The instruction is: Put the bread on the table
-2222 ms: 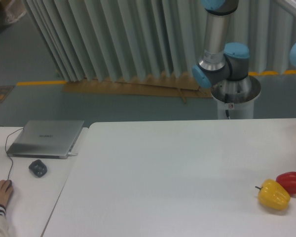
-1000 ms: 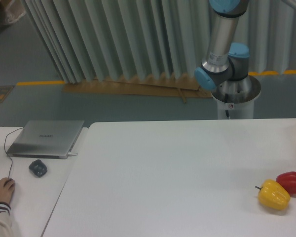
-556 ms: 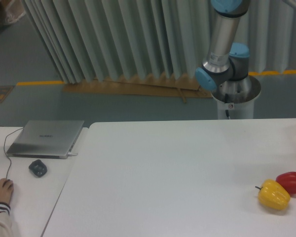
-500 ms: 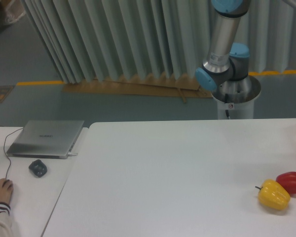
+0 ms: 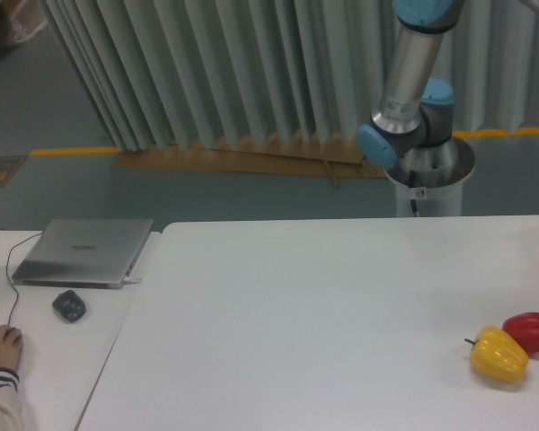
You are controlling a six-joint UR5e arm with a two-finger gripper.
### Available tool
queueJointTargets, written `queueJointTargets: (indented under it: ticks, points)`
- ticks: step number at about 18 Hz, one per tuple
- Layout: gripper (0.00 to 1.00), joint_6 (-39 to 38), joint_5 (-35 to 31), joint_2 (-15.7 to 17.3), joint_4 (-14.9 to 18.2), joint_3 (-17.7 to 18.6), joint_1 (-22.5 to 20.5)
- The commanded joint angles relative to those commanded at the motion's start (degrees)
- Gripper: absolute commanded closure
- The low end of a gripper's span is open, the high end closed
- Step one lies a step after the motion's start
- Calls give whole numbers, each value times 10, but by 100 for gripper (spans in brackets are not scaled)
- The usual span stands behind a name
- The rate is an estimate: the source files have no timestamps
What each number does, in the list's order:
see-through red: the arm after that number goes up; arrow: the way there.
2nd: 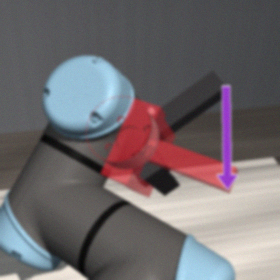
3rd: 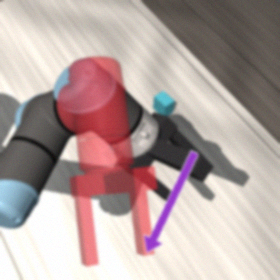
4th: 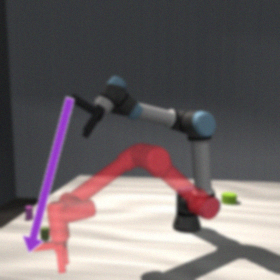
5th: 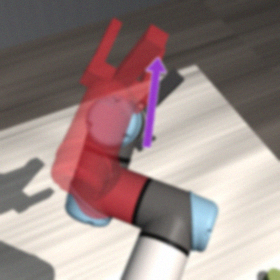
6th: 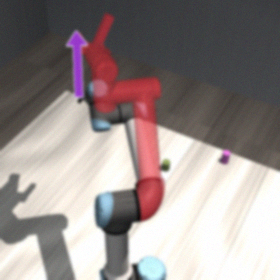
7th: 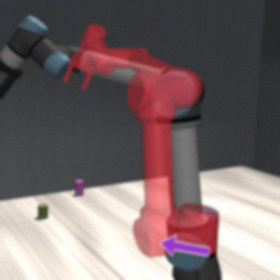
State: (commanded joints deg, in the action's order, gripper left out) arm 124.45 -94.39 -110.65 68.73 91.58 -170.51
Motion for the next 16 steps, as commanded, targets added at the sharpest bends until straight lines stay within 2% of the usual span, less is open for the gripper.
queueJointTargets:
  ticks: [9, 16]
  points:
    - [0, 22, -8, 1, 0, 19, 2]
    - [0, 23, -8, -9, -3, 16, 8]
